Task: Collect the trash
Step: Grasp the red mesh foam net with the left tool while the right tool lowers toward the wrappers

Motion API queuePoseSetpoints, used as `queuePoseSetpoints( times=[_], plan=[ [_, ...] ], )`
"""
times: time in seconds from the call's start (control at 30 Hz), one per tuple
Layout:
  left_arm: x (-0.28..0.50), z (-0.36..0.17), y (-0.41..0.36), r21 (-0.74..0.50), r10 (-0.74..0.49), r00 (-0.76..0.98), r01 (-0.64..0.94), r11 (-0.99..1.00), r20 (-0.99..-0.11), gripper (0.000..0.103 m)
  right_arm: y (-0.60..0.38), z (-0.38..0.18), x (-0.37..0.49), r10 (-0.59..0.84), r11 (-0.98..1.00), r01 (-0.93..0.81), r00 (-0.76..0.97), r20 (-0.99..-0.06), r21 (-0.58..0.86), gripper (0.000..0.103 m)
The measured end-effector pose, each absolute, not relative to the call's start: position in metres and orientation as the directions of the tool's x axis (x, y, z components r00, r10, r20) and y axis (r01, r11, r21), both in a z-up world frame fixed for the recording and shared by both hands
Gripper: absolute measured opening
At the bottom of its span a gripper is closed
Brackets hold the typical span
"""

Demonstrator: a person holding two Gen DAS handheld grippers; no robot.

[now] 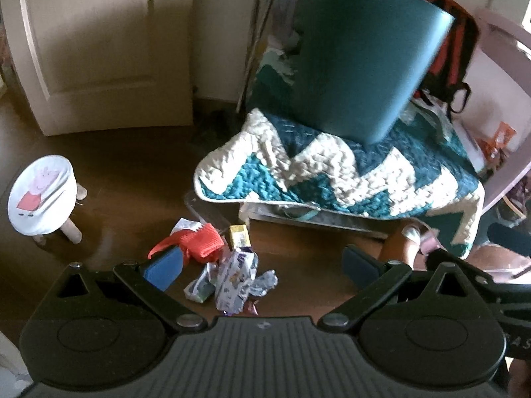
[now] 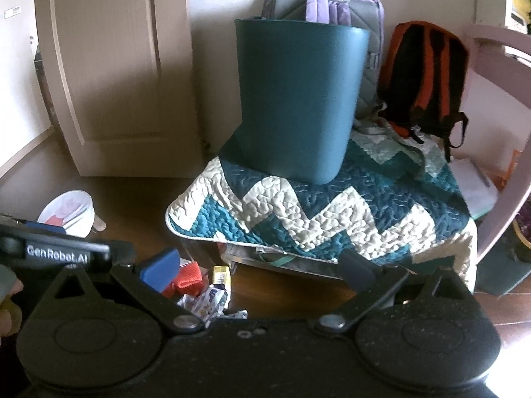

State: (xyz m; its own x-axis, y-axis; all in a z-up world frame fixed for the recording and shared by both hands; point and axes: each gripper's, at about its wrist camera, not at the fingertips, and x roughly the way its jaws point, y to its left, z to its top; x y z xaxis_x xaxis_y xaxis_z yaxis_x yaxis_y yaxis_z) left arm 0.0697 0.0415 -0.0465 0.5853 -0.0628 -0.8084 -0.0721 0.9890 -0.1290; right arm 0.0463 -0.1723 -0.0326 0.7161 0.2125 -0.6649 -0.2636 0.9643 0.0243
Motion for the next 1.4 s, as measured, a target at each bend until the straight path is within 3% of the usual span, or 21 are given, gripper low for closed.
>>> queuePoseSetpoints(
  times=[0.37, 0.6, 1.03, 1.4],
  plan=[
    [0.160, -0.089, 0.110, -0.038, 0.033, 0.518, -0.126, 0.991, -0.854, 0.103, -0.171, -0.094, 0.133, 0.250, 0.946, -0.318, 0.593, -0.766, 0.063, 0.096],
    [0.213, -0.139, 0.146, -0.042, -0.001, 0.424, -0.085, 0.995, -0.906, 0.103, -0.152, -0.148, 0.175, 0.281, 0.921, -0.378, 0.485, -0.828, 0.092, 0.093],
    [0.290, -0.292, 0.193, -0.017, -0.008, 0.214, -0.043, 0.999, -0.977, 0.103, -0.088, -0.270, 0.221, 0.280, 0.849, -0.517, 0.259, -0.924, 0.113, 0.079],
    [0.323, -0.430, 0.205, -0.121, -0.113, 0.047, -0.255, 0.959, -0.993, 0.103, -0.044, -0.375, 0.242, 0.232, 0.799, -0.581, 0.064, -0.971, 0.153, 0.072]
  ],
)
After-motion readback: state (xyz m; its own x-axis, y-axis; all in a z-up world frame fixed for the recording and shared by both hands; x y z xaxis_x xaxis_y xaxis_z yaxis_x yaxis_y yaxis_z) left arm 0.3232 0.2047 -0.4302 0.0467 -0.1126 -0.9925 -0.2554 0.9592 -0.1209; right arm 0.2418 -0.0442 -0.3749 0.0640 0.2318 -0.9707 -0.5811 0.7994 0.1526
